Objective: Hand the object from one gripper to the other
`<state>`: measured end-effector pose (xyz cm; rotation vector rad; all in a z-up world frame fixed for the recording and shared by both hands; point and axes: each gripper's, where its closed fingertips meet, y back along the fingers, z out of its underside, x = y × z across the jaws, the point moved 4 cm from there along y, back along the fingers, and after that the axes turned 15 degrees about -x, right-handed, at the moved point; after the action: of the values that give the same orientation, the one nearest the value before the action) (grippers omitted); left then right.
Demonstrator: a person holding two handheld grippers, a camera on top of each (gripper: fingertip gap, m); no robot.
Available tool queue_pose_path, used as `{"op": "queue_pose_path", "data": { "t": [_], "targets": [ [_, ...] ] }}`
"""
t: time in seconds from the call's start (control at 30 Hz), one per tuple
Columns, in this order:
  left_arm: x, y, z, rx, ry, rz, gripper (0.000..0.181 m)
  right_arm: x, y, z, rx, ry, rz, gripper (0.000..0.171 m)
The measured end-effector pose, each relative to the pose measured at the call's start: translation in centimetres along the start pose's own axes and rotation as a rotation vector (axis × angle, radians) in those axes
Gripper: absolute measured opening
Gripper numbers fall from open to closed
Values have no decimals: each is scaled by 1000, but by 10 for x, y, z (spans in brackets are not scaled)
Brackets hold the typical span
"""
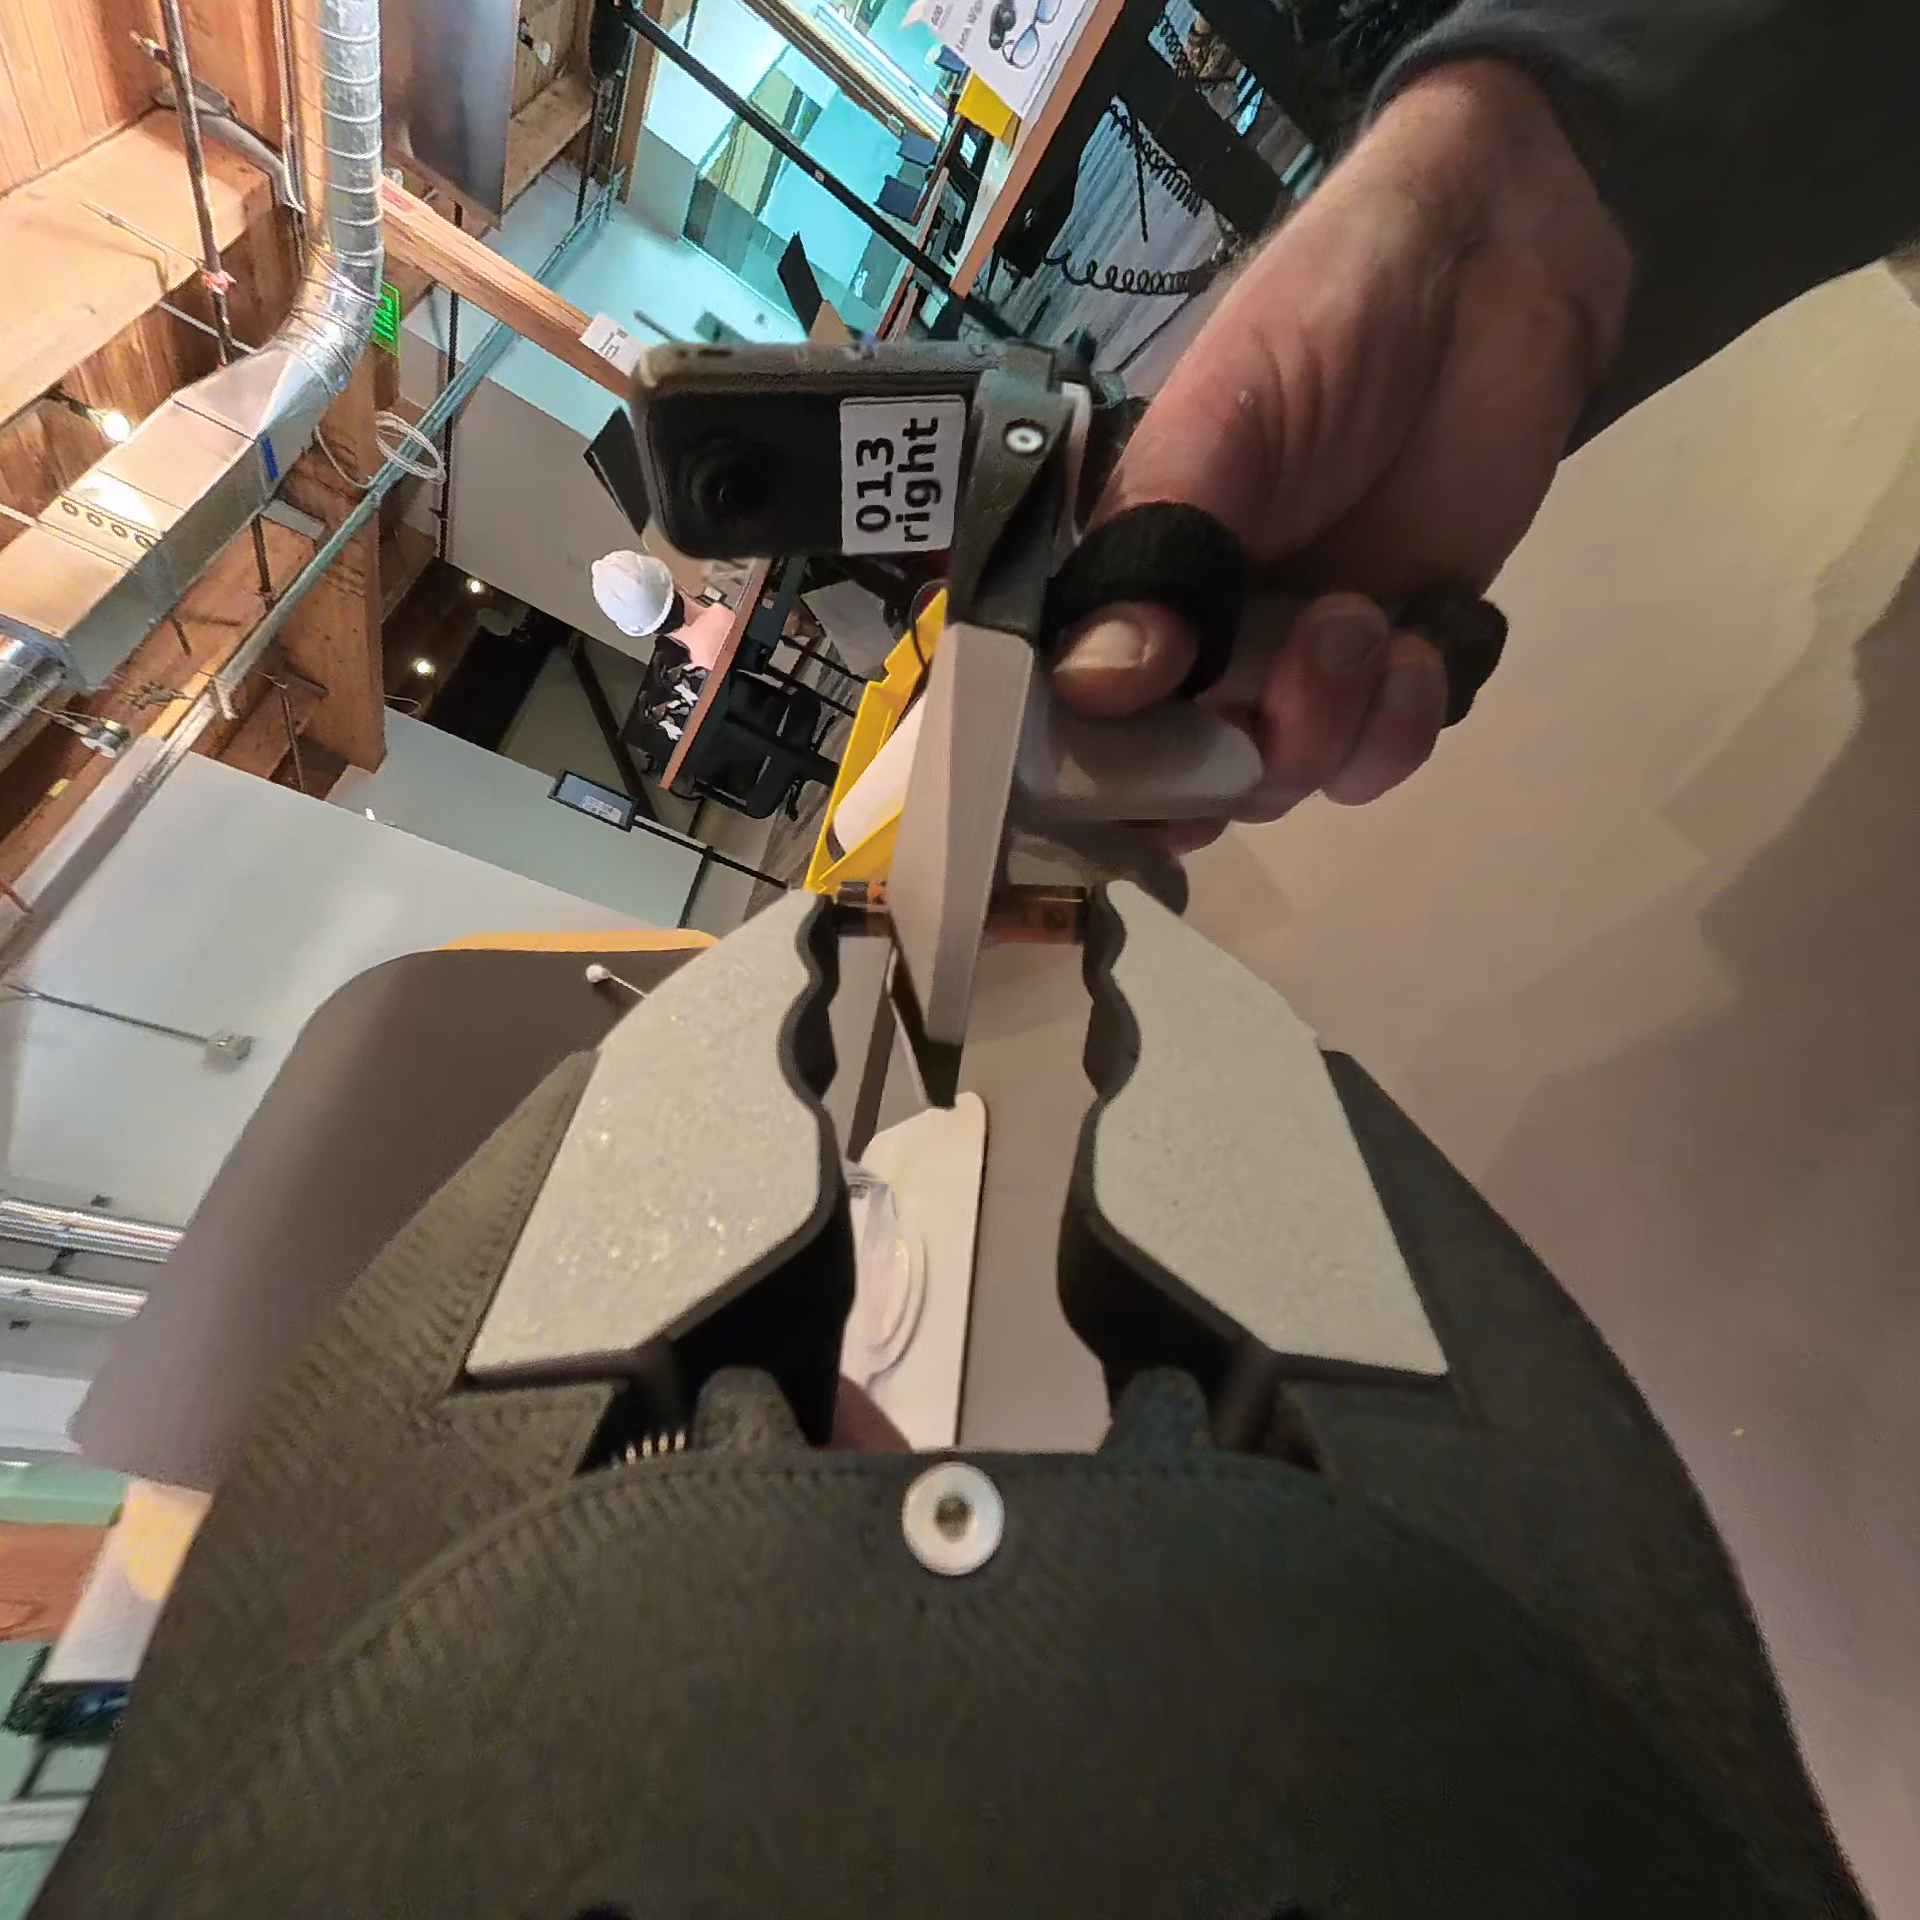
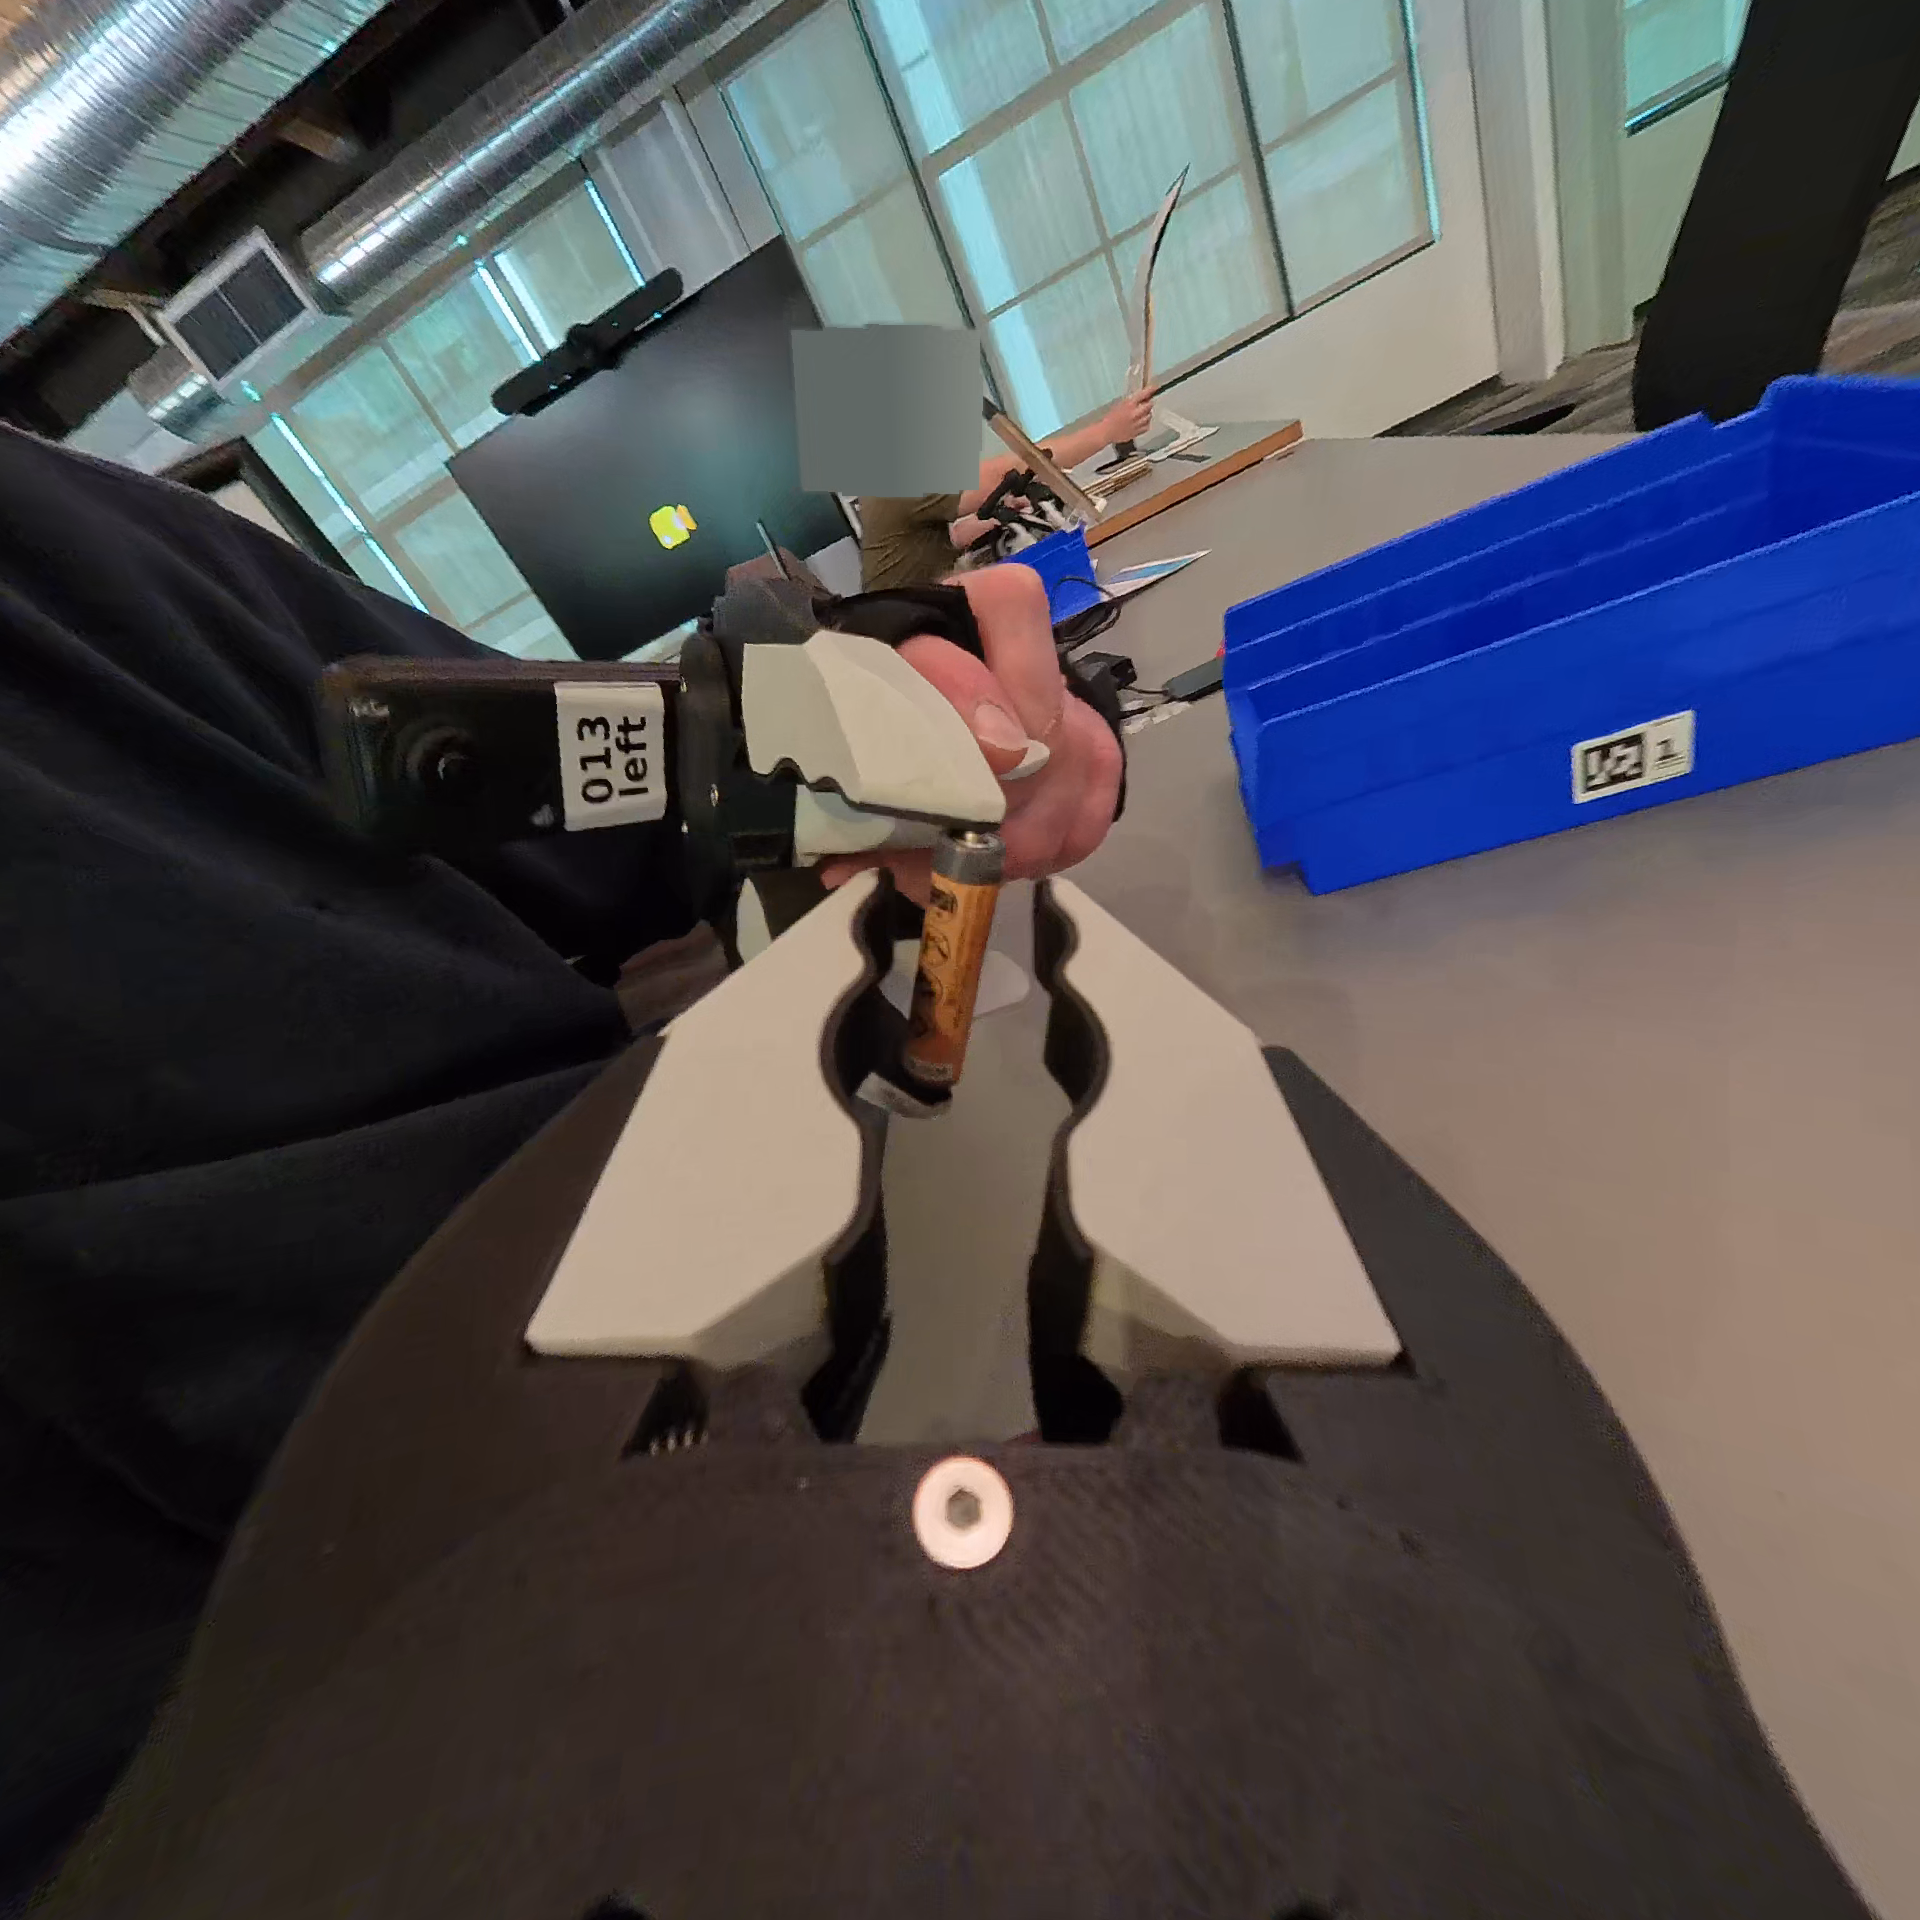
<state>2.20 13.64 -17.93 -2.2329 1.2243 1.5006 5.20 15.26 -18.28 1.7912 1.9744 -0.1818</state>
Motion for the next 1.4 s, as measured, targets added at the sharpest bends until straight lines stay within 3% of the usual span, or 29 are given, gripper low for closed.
{"op": "queue_pose_path", "data": {
  "t": [0.07,0.17,0.53,0.63,0.73,1.1,1.4],
  "targets": [
    [-4,2,1,11,52,19,45,0,5,-2,7,51,35,34],
    [-12,5,2,40,152,72,45,-4,18,-7,29,162,107,37],
    [-28,12,2,172,449,304,45,-22,32,-19,-163,732,480,31],
    [-28,12,2,181,466,330,45,-24,31,-20,-171,781,485,28],
    [-28,13,1,195,487,356,45,-23,31,-20,-180,824,484,36],
    [-22,15,-5,228,453,421,45,-27,28,-17,-159,737,244,49],
    [-21,16,-8,252,455,466,45,-29,31,-15,-138,753,231,42]
  ]
}}
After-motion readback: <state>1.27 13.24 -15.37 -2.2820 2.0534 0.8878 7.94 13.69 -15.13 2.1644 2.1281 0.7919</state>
